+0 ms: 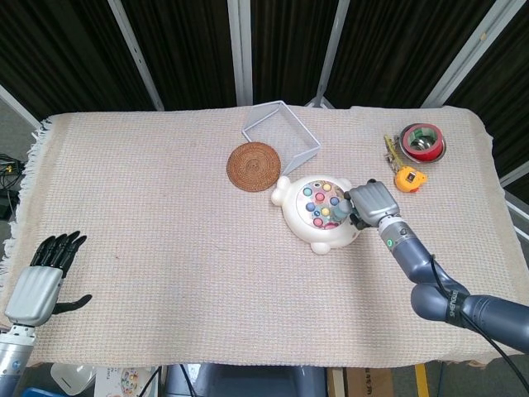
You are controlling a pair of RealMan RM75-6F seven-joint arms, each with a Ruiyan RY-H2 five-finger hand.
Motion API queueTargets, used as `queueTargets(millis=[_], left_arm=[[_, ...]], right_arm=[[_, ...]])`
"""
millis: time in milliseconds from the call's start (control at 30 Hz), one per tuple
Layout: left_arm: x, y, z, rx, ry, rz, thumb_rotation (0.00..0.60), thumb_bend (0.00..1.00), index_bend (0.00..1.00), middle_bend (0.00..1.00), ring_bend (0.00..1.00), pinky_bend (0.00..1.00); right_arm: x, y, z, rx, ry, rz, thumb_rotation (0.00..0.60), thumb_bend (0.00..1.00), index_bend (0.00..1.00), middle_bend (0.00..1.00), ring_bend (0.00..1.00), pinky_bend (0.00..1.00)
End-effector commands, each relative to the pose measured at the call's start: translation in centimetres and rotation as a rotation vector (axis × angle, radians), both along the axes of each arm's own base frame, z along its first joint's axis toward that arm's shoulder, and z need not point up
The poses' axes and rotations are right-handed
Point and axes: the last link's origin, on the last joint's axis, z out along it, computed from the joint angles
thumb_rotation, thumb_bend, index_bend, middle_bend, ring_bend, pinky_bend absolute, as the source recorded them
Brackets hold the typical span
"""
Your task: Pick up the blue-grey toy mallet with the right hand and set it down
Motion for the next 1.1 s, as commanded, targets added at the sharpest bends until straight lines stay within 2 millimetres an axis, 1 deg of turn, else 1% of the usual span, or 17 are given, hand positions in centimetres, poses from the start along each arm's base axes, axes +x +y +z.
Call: queueTargets(millis=[33, 200, 367, 533, 633, 700, 800, 933, 1100], left_arm=[[-0.2, 0.0, 0.1, 0.002, 0.001, 0.009, 0.600, 0.06, 0.00, 0.00, 0.00, 0.00], [-0.4, -0.1, 0.0, 0.000, 0.000, 0.015, 0.600, 0.06, 0.00, 0.00, 0.00, 0.00], [-0.5, -0.1, 0.0, 0.002, -0.002, 0.016, 0.600, 0.06, 0.00, 0.00, 0.00, 0.00], [-0.5, -0.1, 0.1, 0.007, -0.004, 0.013, 0.600, 0.06, 0.00, 0.00, 0.00, 0.00], [-0.4, -0.1, 0.1, 0.006, -0.005, 0.008, 0.600, 0.06, 0.00, 0.00, 0.00, 0.00], [-0.4, -0.2, 0.2, 0.008, -0.007, 0.006, 0.600, 0.06, 0.00, 0.00, 0.00, 0.00], [-0.4, -0.2, 0.2, 0.009, -0.006, 0.006, 0.600, 0.06, 0.00, 0.00, 0.00, 0.00], [-0.3, -0.2, 0.2, 0.009, -0.005, 0.003, 0.600, 0.06, 0.00, 0.00, 0.00, 0.00], [-0.1, -0.4, 0.2, 0.006, -0.002, -0.002, 0.600, 0.06, 0.00, 0.00, 0.00, 0.00]], right_arm=[[-0.5, -0.1, -0.9, 0.022, 0.020, -0.015, 0.600, 0.72, 0.94, 0.78, 0.56, 0.23], [-0.9, -0.4, -1.4, 0.026, 0.044, -0.025, 0.600, 0.72, 0.94, 0.78, 0.56, 0.23], [-0.6, -0.3, -1.1, 0.016, 0.039, -0.024, 0.600, 0.72, 0.94, 0.78, 0.57, 0.23], [-0.3, -0.1, 0.1, -0.011, 0.022, -0.016, 0.600, 0.72, 0.94, 0.78, 0.57, 0.23], [-0.5, 0.5, 1.2, -0.029, 0.014, -0.021, 0.600, 0.72, 0.94, 0.78, 0.57, 0.23], [-2.2, 1.4, 2.3, -0.054, -0.007, -0.067, 0.600, 0.72, 0.94, 0.78, 0.57, 0.23], [-3.7, 2.4, 2.8, -0.059, -0.021, -0.086, 0.600, 0.72, 0.94, 0.78, 0.57, 0.23], [-5.9, 3.4, 2.8, -0.060, -0.031, -0.113, 0.600, 0.72, 0.94, 0.78, 0.57, 0.23], [-8.9, 4.5, 2.1, -0.055, -0.046, -0.158, 0.600, 0.72, 0.92, 0.78, 0.55, 0.23]])
